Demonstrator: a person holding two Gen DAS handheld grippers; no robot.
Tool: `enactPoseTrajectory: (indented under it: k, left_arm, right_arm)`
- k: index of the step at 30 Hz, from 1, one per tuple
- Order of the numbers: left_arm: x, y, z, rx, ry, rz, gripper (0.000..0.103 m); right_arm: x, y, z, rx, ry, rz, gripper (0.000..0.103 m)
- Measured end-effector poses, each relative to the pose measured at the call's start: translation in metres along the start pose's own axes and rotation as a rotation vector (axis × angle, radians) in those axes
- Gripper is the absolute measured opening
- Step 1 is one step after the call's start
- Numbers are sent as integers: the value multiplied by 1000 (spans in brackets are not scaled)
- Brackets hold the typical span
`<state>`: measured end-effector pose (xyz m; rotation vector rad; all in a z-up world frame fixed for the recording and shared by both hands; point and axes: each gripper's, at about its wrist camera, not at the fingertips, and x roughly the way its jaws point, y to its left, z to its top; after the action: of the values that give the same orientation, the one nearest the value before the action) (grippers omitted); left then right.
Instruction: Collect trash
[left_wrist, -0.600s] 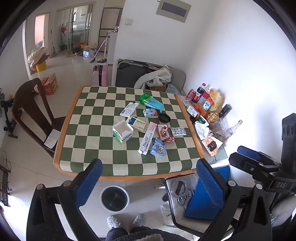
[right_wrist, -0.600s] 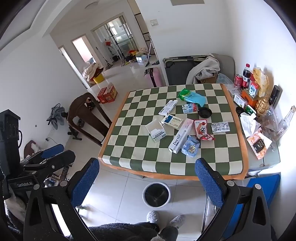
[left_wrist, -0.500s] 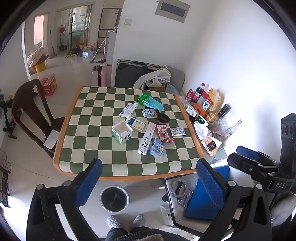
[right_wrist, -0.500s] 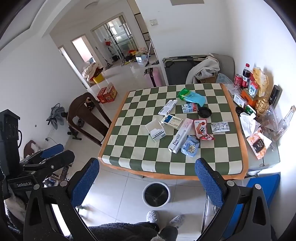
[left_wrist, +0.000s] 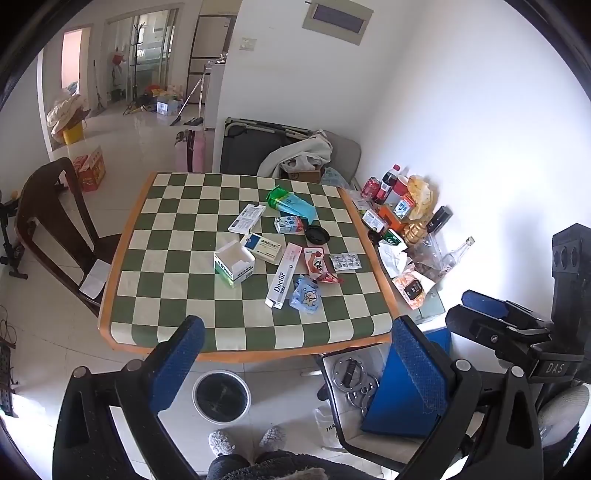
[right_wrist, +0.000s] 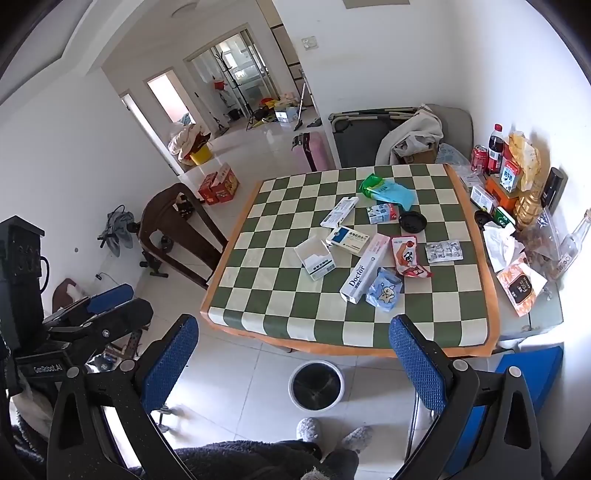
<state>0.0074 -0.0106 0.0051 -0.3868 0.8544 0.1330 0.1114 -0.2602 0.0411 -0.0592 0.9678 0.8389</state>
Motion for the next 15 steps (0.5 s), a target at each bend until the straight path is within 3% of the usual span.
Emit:
enactPoseTrajectory:
  k: [15]
  left_arm:
    - [0,-4,3,-2,-1,-4,103]
  right_arm:
    - [2,2,-2,3,-1,11,103]
